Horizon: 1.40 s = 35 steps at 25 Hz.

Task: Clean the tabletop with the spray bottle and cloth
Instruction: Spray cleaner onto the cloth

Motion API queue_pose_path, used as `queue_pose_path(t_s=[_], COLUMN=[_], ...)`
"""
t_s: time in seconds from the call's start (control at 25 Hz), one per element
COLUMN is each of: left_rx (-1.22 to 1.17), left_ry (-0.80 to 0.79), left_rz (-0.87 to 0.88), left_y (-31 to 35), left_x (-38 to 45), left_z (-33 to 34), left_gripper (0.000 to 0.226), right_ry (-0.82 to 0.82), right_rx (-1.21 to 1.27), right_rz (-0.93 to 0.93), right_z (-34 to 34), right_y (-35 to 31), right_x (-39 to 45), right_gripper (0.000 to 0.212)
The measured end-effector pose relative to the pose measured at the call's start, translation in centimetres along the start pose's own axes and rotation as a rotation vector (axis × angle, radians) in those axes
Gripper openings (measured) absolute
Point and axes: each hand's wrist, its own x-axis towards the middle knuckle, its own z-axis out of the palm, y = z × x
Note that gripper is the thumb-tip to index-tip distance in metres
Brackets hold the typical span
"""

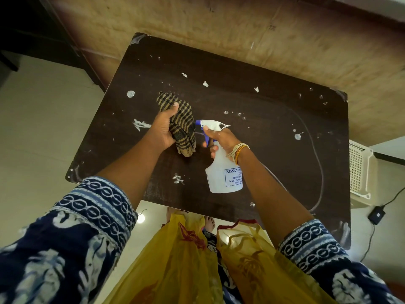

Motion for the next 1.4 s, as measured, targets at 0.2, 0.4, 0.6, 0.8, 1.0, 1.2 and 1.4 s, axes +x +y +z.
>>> queue_pose_path(t_s=[0.2, 0.4, 0.6, 0.8, 1.0, 1.2, 1.4], left_rx=[0.0, 0.016, 0.023, 0.004, 0.015, 0.005, 0.026], left_ry=[0.003, 0.009, 0.019, 0.019, 0.023, 0.018, 0.009], left_rz=[0.007, 0.005, 0.011, 0.006, 0.013, 0.012, 0.013], left_y=[0.0, 0.1, 0.2, 0.2, 0.1, 0.2, -0.2], left_x=[0.0, 0.0, 0.0, 0.0, -0.2, -0.2, -0.2], left_z=[0.1, 0.2, 0.2, 0.4, 0.4, 0.4, 0.7], left_gripper=[0.042, 0.04, 0.04, 0.037, 0.037, 0.042, 0.041], right_ry=[-0.108, -0.042, 0.007, -0.044, -0.002, -0.045, 0.001], right_rx=[-0.082, -0.033, 0.003, -0.017, -0.008, 0.005, 0.056], right_rz=[-0.024, -0.006, -0.001, -0.044, -0.014, -0.045, -0.13], right_z=[-0.5, -0.4, -0.3, -0.6, -0.6, -0.8, -1.8], right_y=[-0.5, -0.5, -0.5, -0.5, -0.5, -0.5, -0.7], right_x=[-0.3, 0.0, 0.3, 0.3, 0.2, -0.2, -1.0], right_gripper=[0.034, 0.036, 0.04, 0.032, 0.032, 0.037, 0.035])
